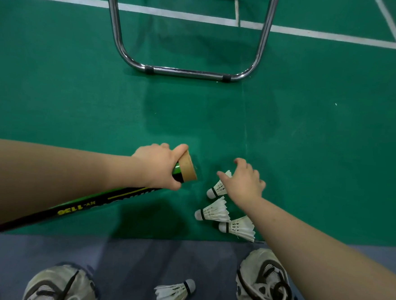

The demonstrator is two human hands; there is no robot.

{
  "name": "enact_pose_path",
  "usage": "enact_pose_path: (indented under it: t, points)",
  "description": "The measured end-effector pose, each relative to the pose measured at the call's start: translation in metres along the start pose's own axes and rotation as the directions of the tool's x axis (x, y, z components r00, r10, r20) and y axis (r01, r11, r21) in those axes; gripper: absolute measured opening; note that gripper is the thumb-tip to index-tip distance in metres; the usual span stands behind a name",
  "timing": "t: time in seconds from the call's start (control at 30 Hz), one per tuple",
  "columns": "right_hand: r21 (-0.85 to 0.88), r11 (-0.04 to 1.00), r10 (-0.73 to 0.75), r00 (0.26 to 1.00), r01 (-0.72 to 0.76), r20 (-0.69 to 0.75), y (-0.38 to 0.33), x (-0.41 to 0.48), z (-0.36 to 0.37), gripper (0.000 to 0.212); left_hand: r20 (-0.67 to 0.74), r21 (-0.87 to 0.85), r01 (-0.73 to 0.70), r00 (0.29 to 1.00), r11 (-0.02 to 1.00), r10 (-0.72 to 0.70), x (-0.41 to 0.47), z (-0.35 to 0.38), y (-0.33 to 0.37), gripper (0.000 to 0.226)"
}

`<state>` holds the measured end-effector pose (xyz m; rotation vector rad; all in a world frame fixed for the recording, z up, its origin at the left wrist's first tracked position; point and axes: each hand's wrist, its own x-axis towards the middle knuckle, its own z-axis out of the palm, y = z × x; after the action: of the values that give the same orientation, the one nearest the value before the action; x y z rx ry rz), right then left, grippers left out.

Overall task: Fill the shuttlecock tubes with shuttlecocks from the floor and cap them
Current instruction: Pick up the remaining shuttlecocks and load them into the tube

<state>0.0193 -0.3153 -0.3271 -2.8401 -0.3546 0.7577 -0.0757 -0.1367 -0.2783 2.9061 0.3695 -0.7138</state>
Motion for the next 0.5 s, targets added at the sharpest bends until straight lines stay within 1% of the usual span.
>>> enact_pose_path:
  t: [0.03,0.1,0.13,0.17,0.2,0.23,0.3,0.37,0.43,0.5]
  points:
    - [0.02,0.999,0.035,0.999,-0.035,0.036,0.003,0.002,0.004,0.052,0.001,0.012,-0.008,1.0,1.0,0.008,-0.002,0.002,0.0,0.086]
    - [0.107,0.987,0.11,0.988,-0.121,0.106,0.004,0.003,0.006,0.04,-0.002,0.02,-0.017,1.0,1.0,0.017,-0.004,0.005,-0.001,0.086]
    - [0.169,0.973,0.141,0.983,-0.16,0.116,0.004,0.002,0.006,0.035,-0.005,0.019,-0.016,1.0,1.0,0.017,-0.005,0.005,-0.002,0.086]
    - [0.224,0.959,0.157,0.983,-0.174,0.092,0.003,0.002,0.006,0.032,-0.007,0.016,-0.015,1.0,1.0,0.015,-0.006,0.005,-0.003,0.086]
    - [0.293,0.943,0.159,0.987,-0.159,0.023,0.001,0.002,0.005,0.03,-0.009,0.012,-0.013,1.0,1.0,0.013,-0.006,0.005,-0.004,0.087]
    - [0.378,0.919,0.146,0.987,-0.111,-0.065,-0.002,0.001,0.002,0.028,-0.01,0.005,-0.011,1.0,1.0,0.011,-0.007,0.005,-0.005,0.087]
    - [0.574,0.819,0.106,0.973,0.033,-0.207,-0.014,0.001,-0.007,0.025,-0.011,-0.009,-0.007,1.0,1.0,0.007,-0.007,0.005,-0.007,0.087]
    - [0.697,0.701,0.034,0.969,0.15,-0.243,-0.031,-0.002,-0.016,0.02,-0.012,-0.032,-0.002,1.0,0.999,0.002,-0.009,0.004,-0.011,0.086]
    - [0.756,0.624,-0.074,0.978,0.197,-0.194,-0.048,-0.008,-0.022,0.019,-0.023,-0.065,-0.011,1.0,0.998,0.01,-0.009,0.001,-0.014,0.085]
    - [0.806,0.565,-0.218,0.974,0.177,-0.061,-0.061,-0.015,-0.023,0.02,-0.05,-0.101,-0.022,0.999,0.995,0.017,-0.009,-0.004,-0.017,0.085]
